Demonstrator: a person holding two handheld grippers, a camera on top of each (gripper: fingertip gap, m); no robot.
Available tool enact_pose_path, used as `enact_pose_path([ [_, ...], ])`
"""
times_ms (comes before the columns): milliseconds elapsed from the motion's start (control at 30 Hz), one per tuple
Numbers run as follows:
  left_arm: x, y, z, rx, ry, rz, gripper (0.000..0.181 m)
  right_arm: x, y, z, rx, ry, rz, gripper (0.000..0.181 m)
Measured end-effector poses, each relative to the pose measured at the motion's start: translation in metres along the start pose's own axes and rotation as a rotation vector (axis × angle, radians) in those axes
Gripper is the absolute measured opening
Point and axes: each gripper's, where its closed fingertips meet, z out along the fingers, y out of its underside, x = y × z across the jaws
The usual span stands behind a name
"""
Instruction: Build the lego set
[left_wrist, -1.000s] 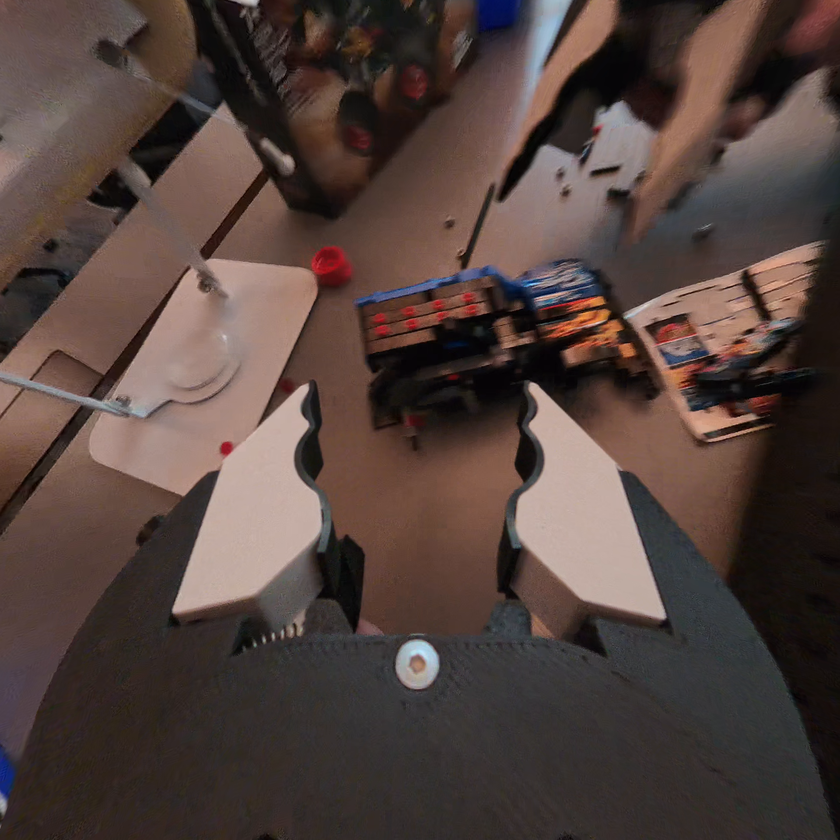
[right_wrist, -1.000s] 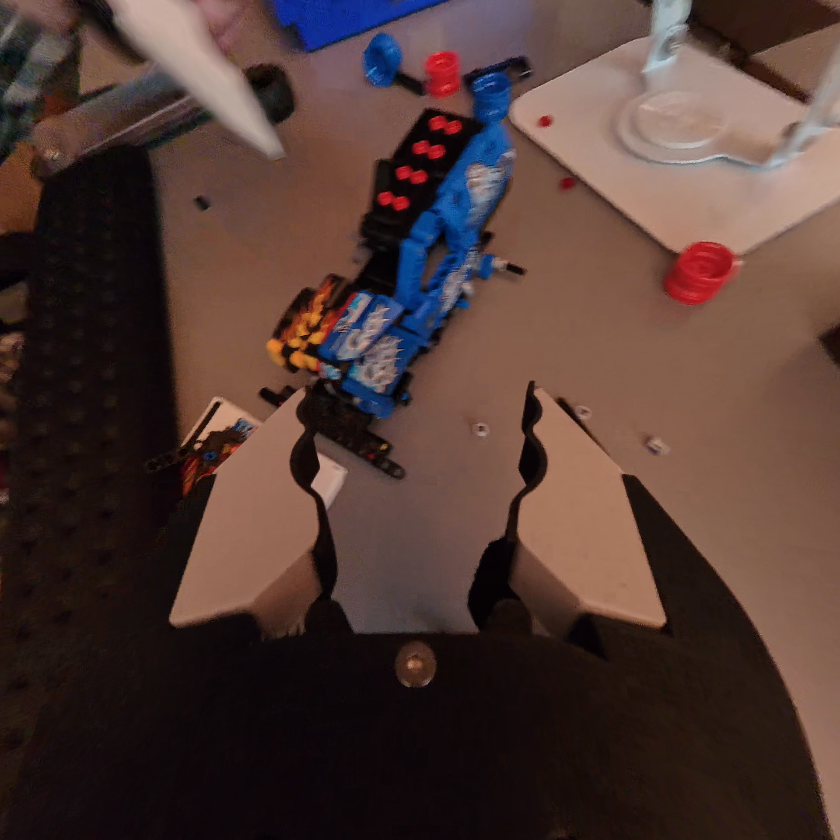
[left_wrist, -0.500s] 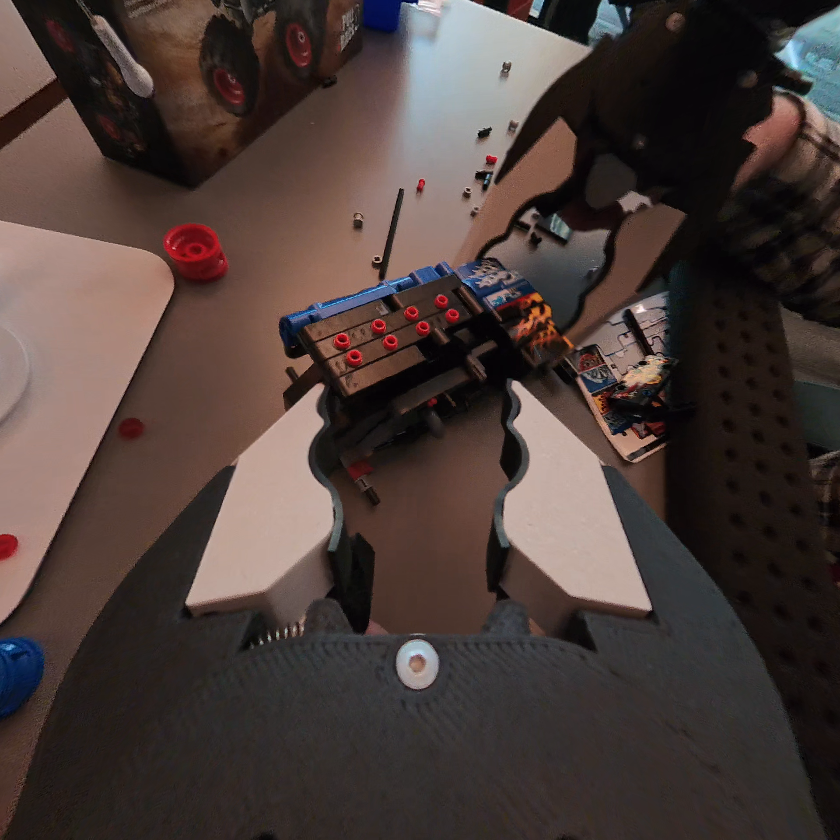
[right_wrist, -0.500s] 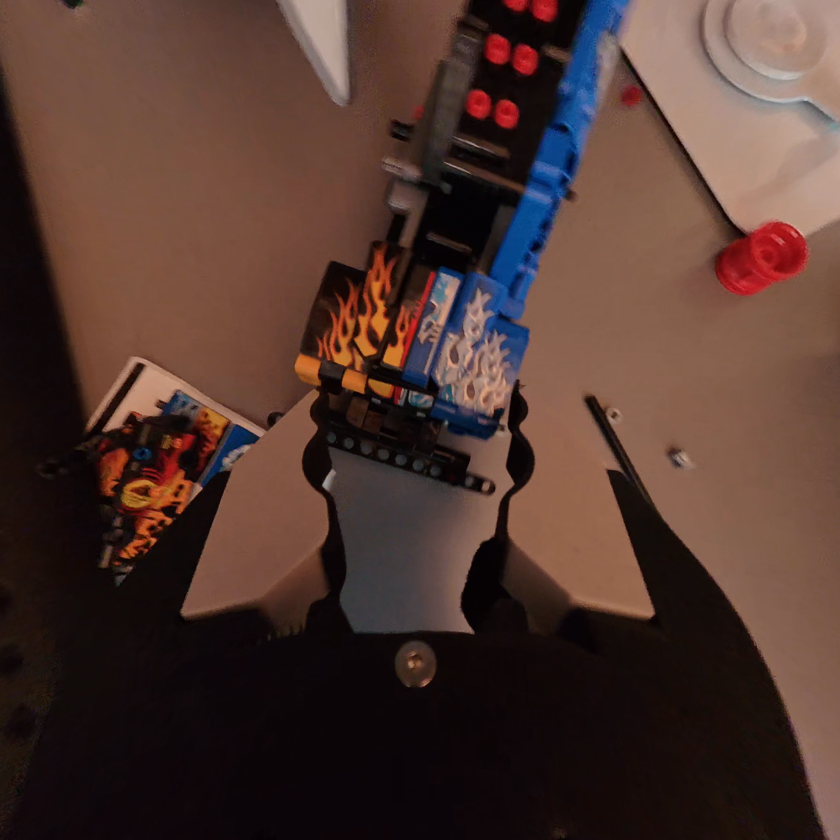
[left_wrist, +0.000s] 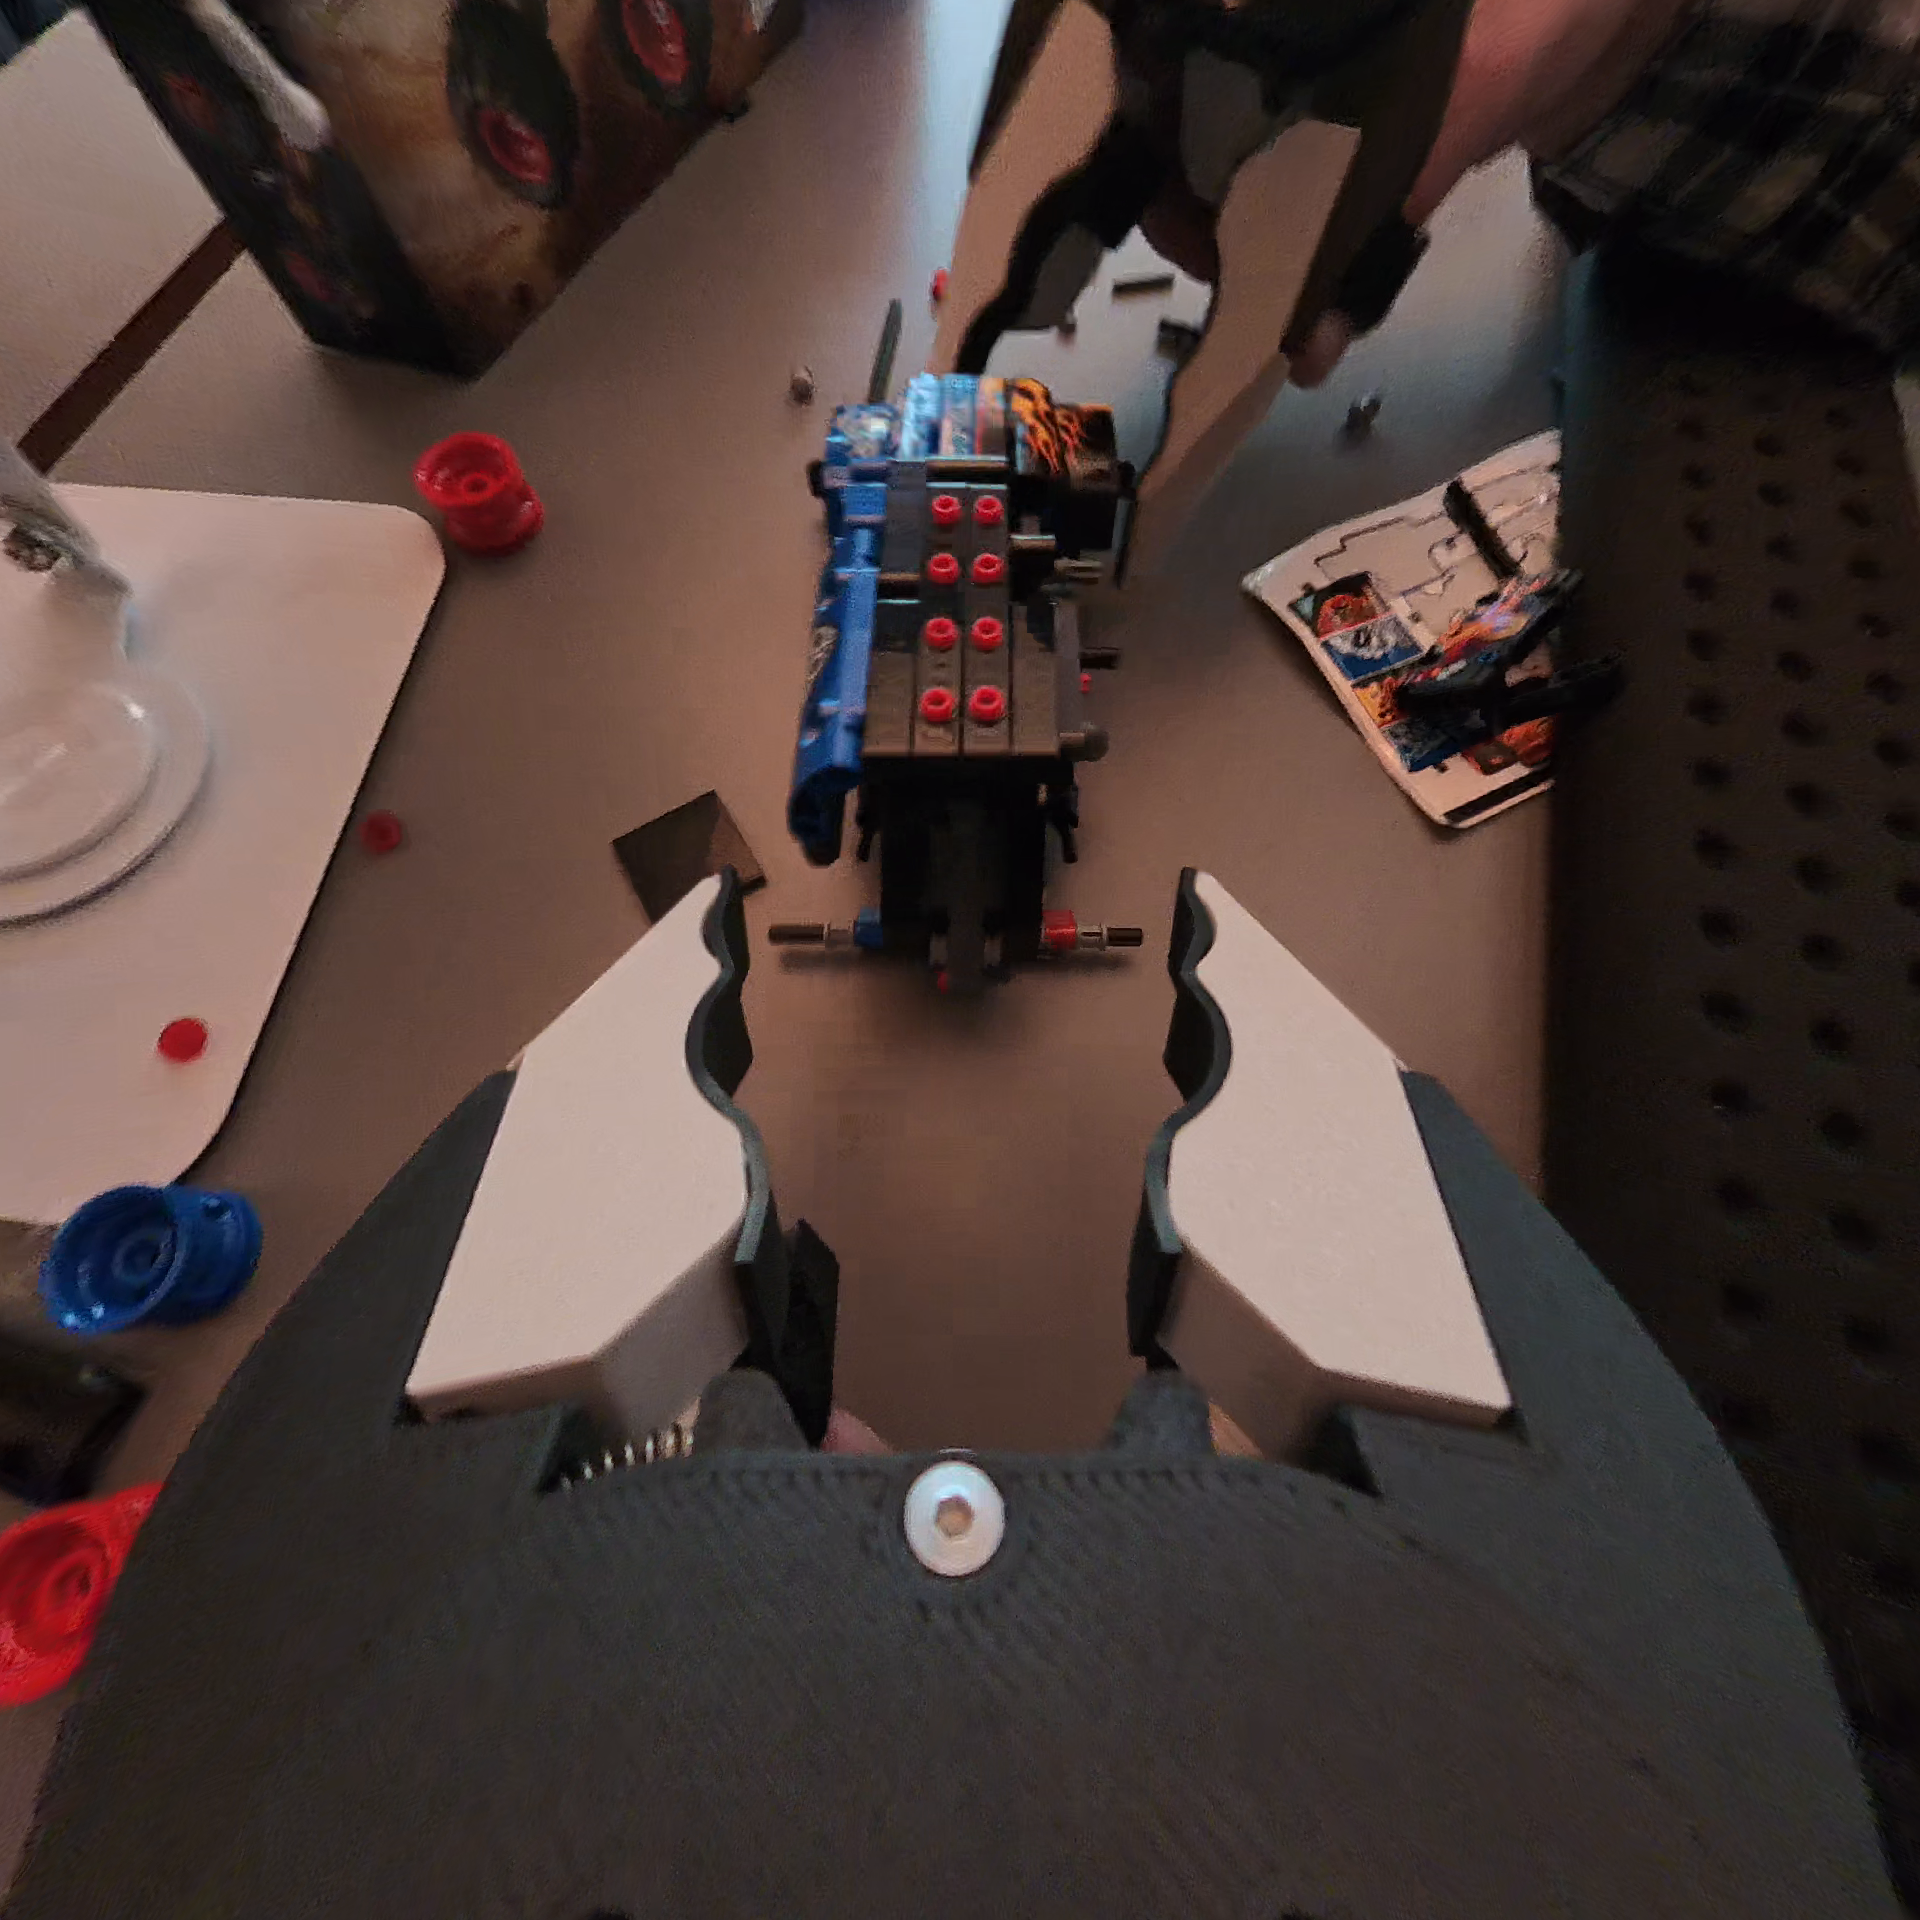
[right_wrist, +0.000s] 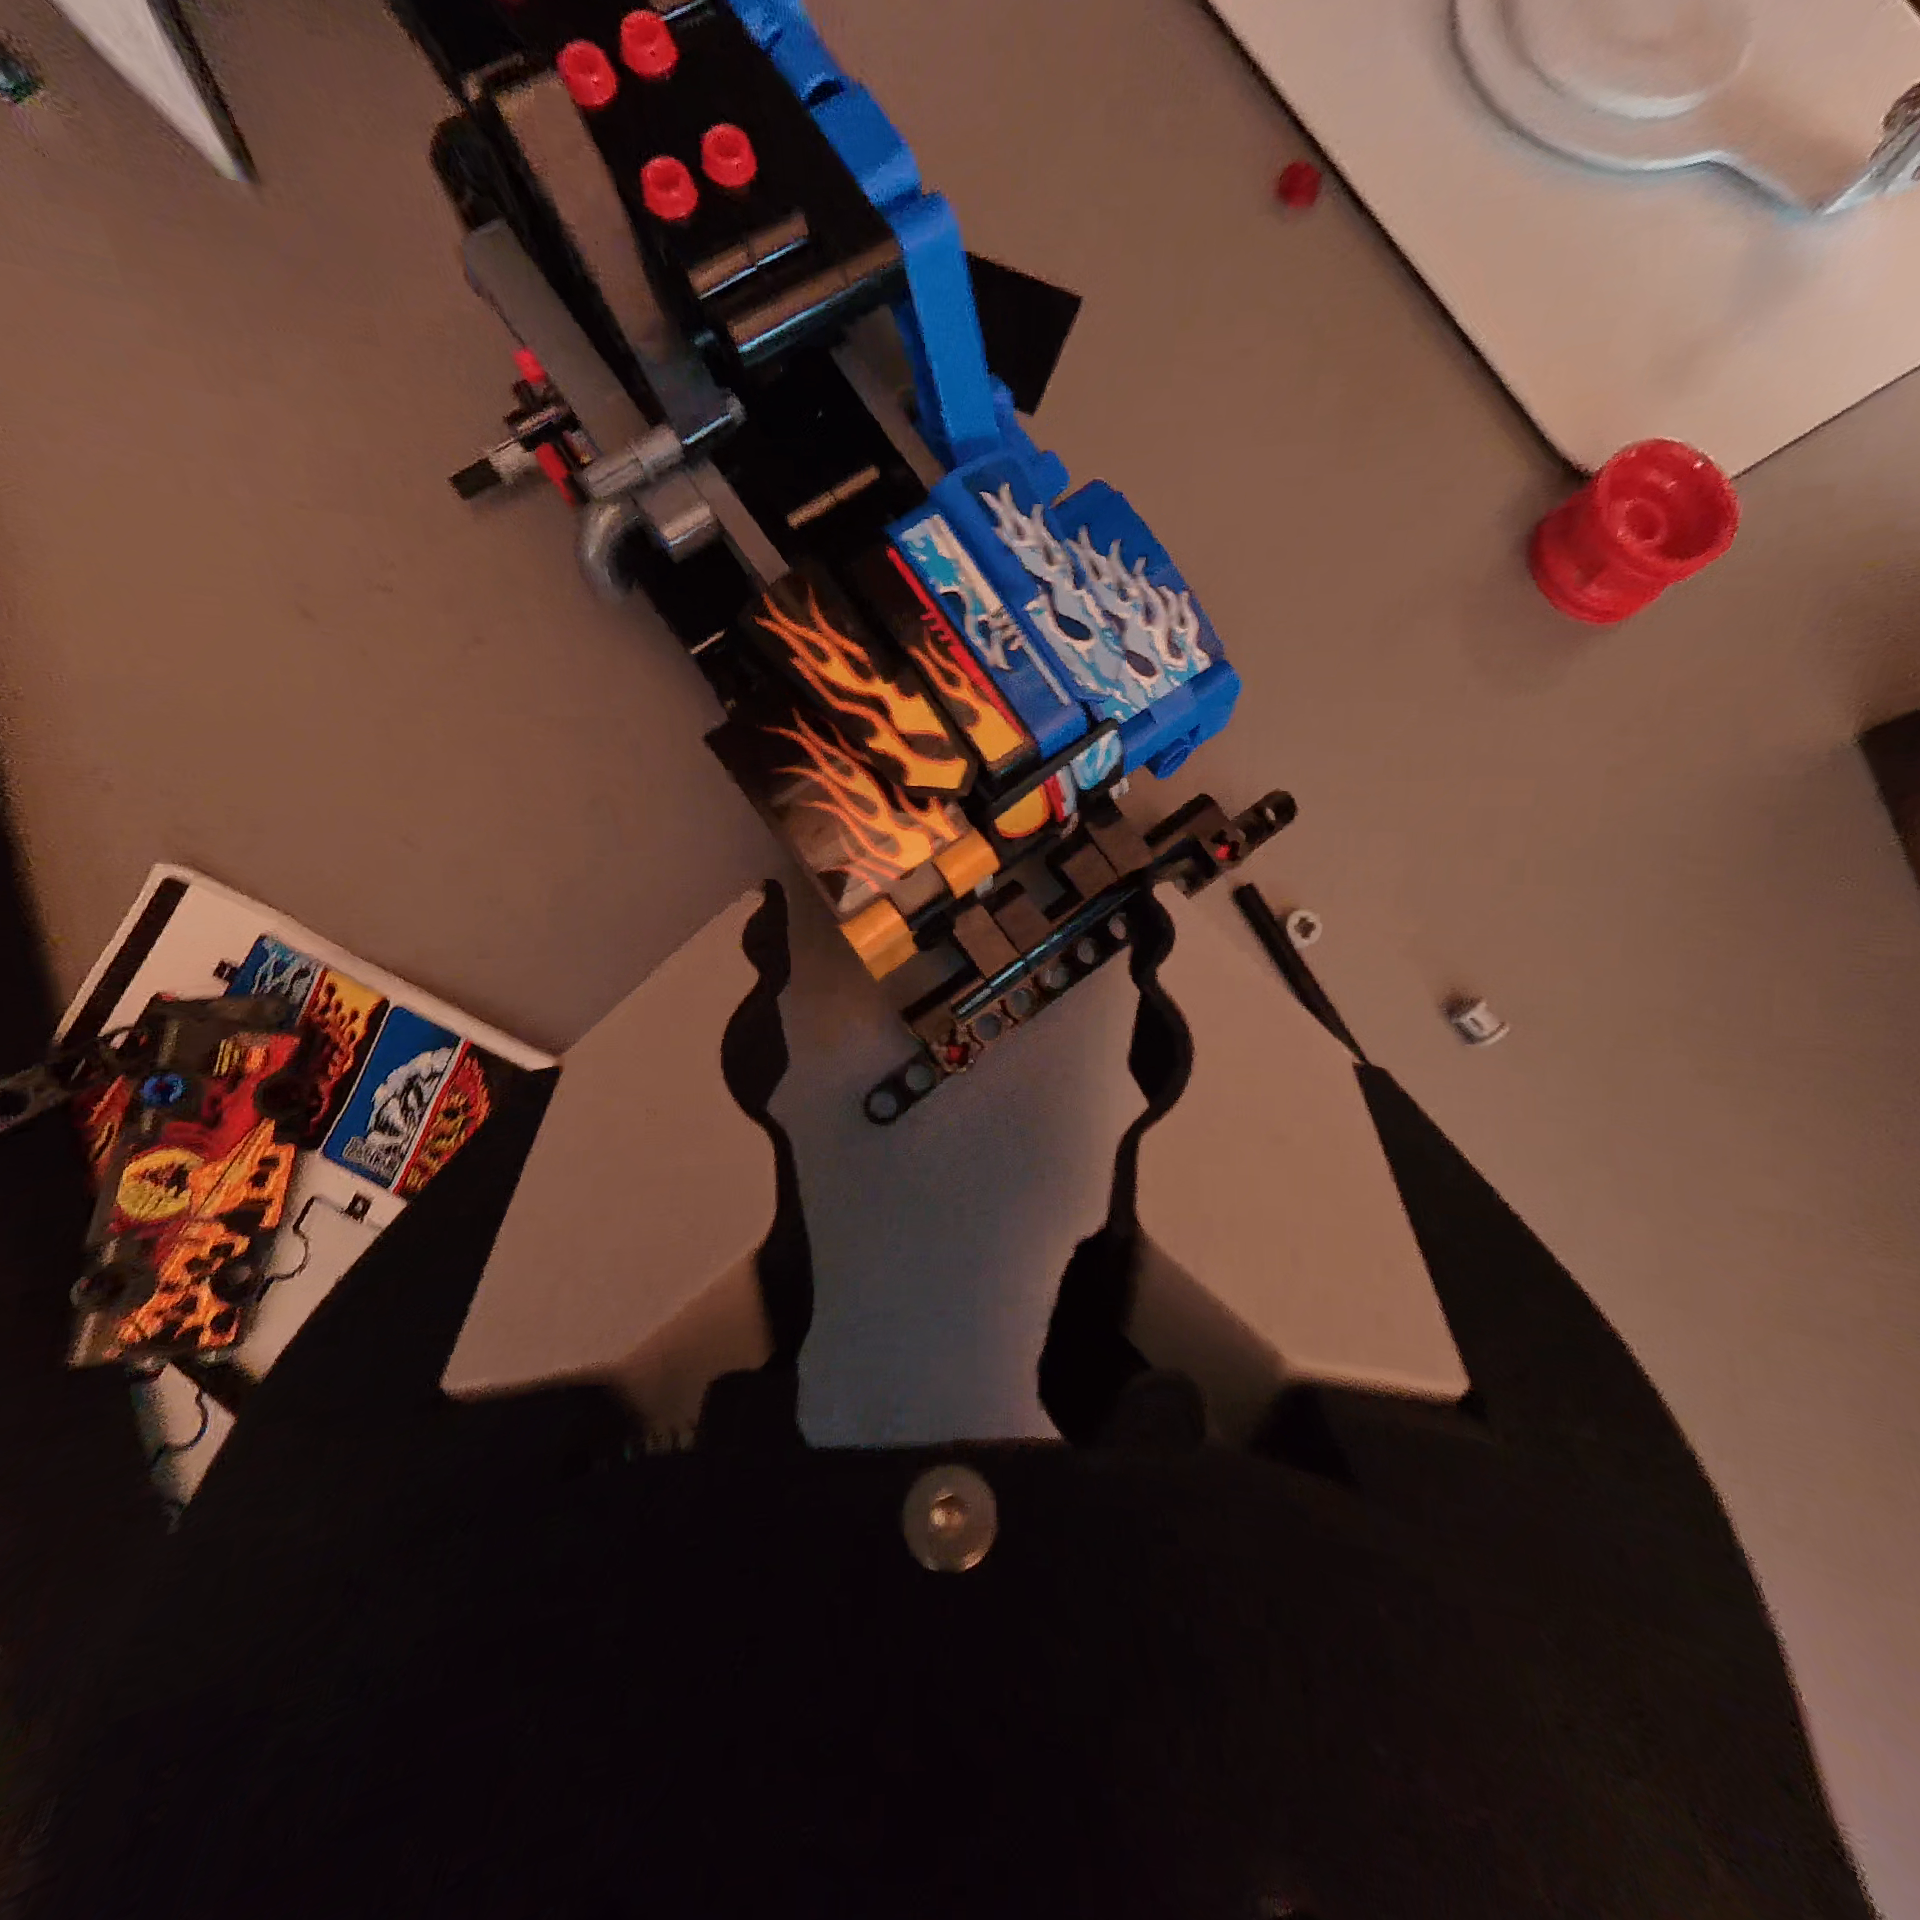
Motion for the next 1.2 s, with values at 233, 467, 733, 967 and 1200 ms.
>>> enact_pose_path([
  [233,-0.015,-0.014,0.020,-0.013,-0.023,-0.039,0.055,0.002,-0.022,0.002,0.050,-0.078,0.093,0.030],
  [467,-0.001,0.005,-0.021,-0.013,0.015,-0.153,0.054,-0.042,-0.045,0.017,0.011,-0.212,0.022,0.037],
  [733,0.044,0.052,-0.045,-0.092,-0.042,-0.038,0.054,-0.082,-0.042,0.018,-0.016,-0.272,-0.164,0.053],
  [967,0.023,0.048,-0.041,-0.072,-0.161,-0.083,0.054,0.031,-0.022,-0.056,0.094,0.001,0.080,0.052],
  [1200,0.016,0.045,-0.044,-0.043,-0.168,-0.079,0.068,0.068,0.021,-0.059,-0.022,0.102,0.116,0.048],
])
